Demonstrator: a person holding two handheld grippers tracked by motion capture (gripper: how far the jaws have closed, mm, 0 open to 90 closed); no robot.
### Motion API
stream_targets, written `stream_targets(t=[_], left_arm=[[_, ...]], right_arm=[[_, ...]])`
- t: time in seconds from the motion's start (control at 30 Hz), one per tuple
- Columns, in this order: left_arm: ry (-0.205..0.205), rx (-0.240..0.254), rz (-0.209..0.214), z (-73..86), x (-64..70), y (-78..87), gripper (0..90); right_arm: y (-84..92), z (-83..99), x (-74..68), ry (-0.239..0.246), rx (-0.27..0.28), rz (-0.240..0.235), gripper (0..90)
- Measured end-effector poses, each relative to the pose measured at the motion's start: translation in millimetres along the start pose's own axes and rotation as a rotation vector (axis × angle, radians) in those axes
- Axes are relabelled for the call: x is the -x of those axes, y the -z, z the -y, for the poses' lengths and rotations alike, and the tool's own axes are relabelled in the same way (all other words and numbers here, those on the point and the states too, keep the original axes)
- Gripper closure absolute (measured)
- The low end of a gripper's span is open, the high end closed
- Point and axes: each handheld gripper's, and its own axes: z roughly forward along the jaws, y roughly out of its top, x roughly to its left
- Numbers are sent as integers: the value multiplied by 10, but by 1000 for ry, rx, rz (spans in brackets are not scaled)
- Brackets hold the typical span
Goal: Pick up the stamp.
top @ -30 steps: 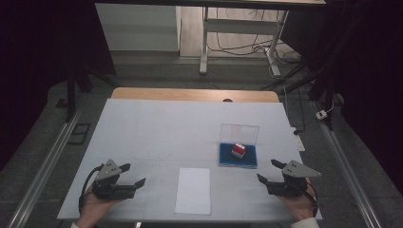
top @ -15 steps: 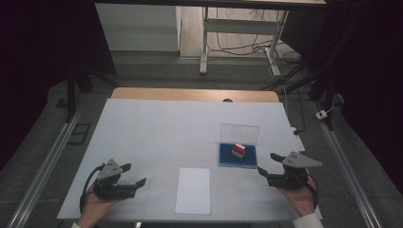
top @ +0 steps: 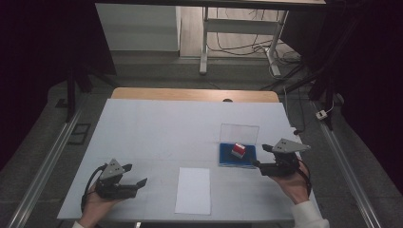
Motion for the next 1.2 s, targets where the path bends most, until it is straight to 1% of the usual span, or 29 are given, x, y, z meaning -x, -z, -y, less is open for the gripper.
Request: stream_targets(t=[0.03, 0.17, 0.33, 0.43, 0.53, 0.67, 0.73, 0.83, 0.93, 1.0, 1.03, 1.07, 1.13, 1.2], left_arm=[[-2, 0, -3, 1, 1, -7, 202], [-3, 4, -4, 0, 4, -2, 204], [-3, 5, -5, 2, 2, -1, 206], [-6, -2, -4, 2, 4, -20, 206], [-8, -4, -3, 0, 3, -25, 206], [-5, -2, -6, 2, -2, -24, 206], [-5, -3, -6, 2, -2, -31, 206], [-8, -7, -6, 2, -1, -35, 206], [-8, -7, -6, 5, -1, -33, 206], [-9, -7, -8, 6, 0, -37, 206], [-9, -7, -8, 6, 0, -37, 206], [-10, -10, -6, 7, 2, -43, 206], [-11, -13, -5, 11, 9, -46, 206], [-13, -16, -5, 15, 12, -44, 206]], right_arm=[[-42, -38, 19, -4, -8, -9, 267], [-117, -90, 57, -21, -28, -19, 265], [-167, -148, 66, -19, -35, -16, 265], [-224, -190, 71, -16, -40, -23, 267], [-265, -242, 68, -5, -49, -29, 275], [-323, -329, 53, 4, -46, -33, 285], [-360, -373, 56, 14, -56, -30, 285], [-428, -421, 61, 9, -56, -44, 285], [-491, -419, 66, 8, -55, -55, 288], [-533, -410, 73, 19, -81, -53, 289], [-533, -410, 73, 19, -81, -53, 289], [-572, -404, 78, 17, -82, -66, 294], [-608, -402, 75, 26, -94, -63, 299], [-642, -393, 74, 25, -106, -71, 305]])
